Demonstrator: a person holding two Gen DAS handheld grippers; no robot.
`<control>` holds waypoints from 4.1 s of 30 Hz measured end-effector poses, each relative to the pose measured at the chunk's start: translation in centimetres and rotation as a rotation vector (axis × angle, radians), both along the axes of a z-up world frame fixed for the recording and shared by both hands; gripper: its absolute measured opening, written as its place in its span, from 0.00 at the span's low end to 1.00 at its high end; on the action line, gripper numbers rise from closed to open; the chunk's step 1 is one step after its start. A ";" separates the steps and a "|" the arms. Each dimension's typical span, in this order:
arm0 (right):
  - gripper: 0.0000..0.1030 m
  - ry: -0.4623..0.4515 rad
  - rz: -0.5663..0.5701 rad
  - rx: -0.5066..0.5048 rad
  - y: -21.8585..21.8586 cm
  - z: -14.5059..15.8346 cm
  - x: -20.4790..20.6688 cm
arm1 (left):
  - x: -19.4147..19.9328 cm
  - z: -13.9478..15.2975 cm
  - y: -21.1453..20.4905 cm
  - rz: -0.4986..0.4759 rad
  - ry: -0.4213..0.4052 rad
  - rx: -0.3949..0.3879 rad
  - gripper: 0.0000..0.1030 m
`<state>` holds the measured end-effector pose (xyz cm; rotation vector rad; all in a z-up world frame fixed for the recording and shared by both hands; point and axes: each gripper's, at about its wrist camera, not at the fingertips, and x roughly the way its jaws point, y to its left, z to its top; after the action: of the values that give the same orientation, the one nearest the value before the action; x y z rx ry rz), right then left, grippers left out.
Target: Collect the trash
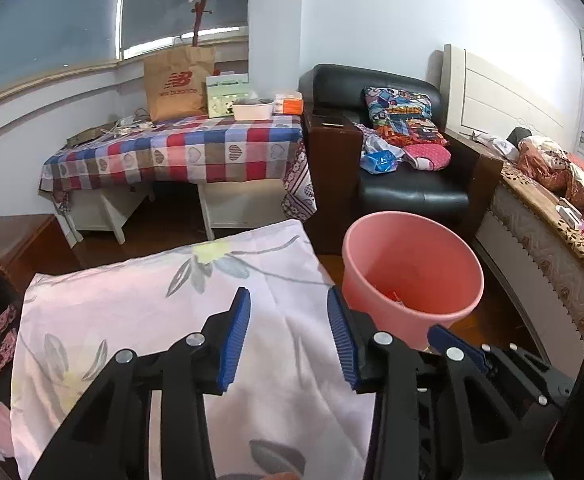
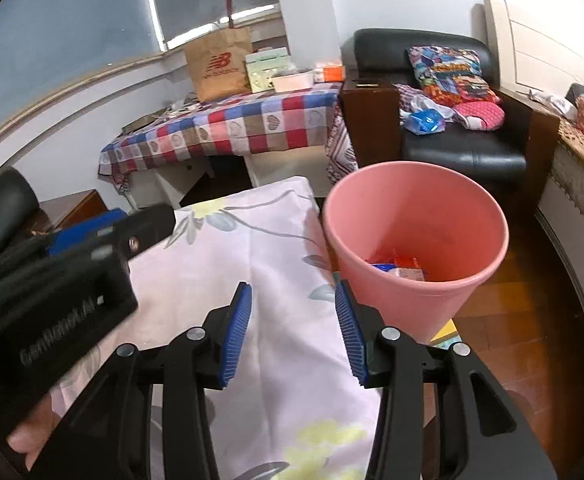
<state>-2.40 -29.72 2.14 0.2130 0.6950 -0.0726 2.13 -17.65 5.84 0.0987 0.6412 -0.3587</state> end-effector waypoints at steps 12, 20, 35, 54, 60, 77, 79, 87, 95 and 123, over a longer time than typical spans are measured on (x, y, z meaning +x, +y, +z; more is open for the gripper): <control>0.43 0.021 0.084 -0.018 3.4 -0.3 0.5 | -1.5 -1.4 4.9 0.111 0.024 0.000 0.37; 0.43 0.025 0.102 -0.027 4.4 -0.4 1.3 | -0.8 -1.9 6.5 0.168 0.024 0.011 0.37; 0.43 0.039 0.132 -0.032 5.6 -1.1 2.5 | 0.5 -3.0 7.9 0.204 0.054 0.001 0.37; 0.43 0.052 0.137 -0.032 5.9 -1.5 2.6 | 0.6 -3.5 7.9 0.198 0.062 0.002 0.37; 0.43 0.051 0.136 -0.031 5.8 -1.6 2.6 | 0.6 -3.5 7.8 0.198 0.064 0.000 0.37; 0.43 0.051 0.136 -0.031 5.8 -1.6 2.4 | 0.4 -3.5 7.6 0.197 0.066 -0.002 0.37; 0.43 0.052 0.136 -0.031 5.8 -1.5 2.4 | 0.4 -3.5 7.6 0.197 0.067 -0.001 0.37; 0.43 0.052 0.136 -0.030 5.8 -1.6 2.4 | 0.0 -3.7 7.4 0.194 0.081 -0.007 0.37; 0.43 0.056 0.138 -0.034 5.9 -1.7 2.3 | 0.3 -3.6 7.4 0.191 0.094 0.000 0.37; 0.43 0.069 0.208 -0.089 7.6 -1.0 4.3 | 1.7 -3.1 9.5 0.279 0.118 0.008 0.37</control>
<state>1.91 -22.09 1.17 0.0518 0.7771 0.0882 3.81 -8.18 2.69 -0.0051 0.7628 -0.0926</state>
